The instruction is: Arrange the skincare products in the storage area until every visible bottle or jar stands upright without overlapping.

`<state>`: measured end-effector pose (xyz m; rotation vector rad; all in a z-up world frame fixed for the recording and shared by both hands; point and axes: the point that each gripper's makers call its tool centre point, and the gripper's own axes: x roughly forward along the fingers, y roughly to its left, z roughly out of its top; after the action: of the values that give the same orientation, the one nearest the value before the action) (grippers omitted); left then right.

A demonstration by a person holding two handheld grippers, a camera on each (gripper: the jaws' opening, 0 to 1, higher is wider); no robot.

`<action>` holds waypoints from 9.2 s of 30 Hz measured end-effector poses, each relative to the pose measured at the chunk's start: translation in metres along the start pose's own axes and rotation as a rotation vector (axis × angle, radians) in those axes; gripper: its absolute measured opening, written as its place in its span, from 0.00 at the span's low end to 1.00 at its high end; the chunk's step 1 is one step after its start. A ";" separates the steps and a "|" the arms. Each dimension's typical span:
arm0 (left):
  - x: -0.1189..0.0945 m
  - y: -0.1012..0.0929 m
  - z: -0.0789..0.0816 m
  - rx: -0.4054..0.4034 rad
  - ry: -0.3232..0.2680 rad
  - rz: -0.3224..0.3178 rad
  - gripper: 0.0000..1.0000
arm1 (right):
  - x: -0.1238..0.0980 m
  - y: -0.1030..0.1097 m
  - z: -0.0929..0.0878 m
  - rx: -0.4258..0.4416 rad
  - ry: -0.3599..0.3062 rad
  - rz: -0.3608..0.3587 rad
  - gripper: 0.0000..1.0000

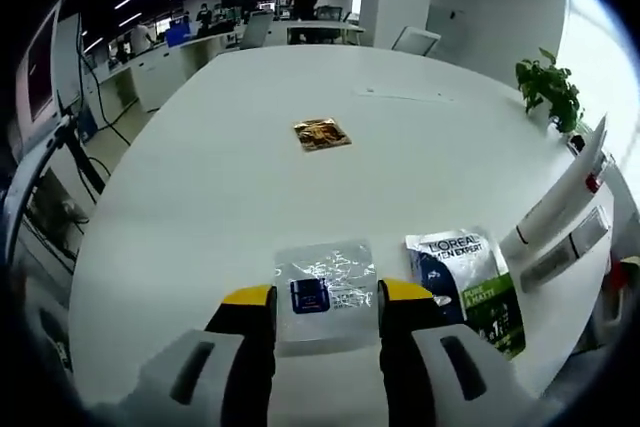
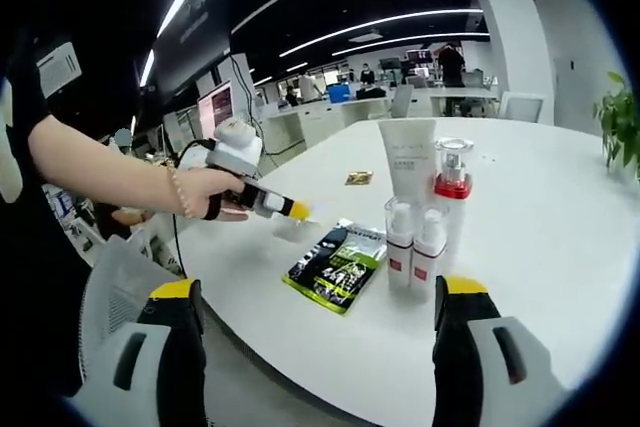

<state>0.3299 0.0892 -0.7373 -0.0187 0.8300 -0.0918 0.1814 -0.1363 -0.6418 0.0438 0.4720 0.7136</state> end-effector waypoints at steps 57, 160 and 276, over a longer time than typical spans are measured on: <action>-0.021 -0.024 -0.066 0.021 0.093 -0.013 0.42 | 0.001 0.012 -0.002 -0.030 0.010 0.050 0.96; -0.093 -0.035 0.029 0.542 -0.077 -0.465 0.92 | 0.003 0.002 -0.008 -0.019 0.048 0.003 0.95; 0.135 0.004 0.157 0.641 0.312 -0.389 0.42 | 0.010 -0.011 -0.030 0.110 0.169 -0.021 0.94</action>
<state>0.5368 0.0783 -0.7309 0.4486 1.0685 -0.7382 0.1815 -0.1421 -0.6746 0.0826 0.6729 0.6735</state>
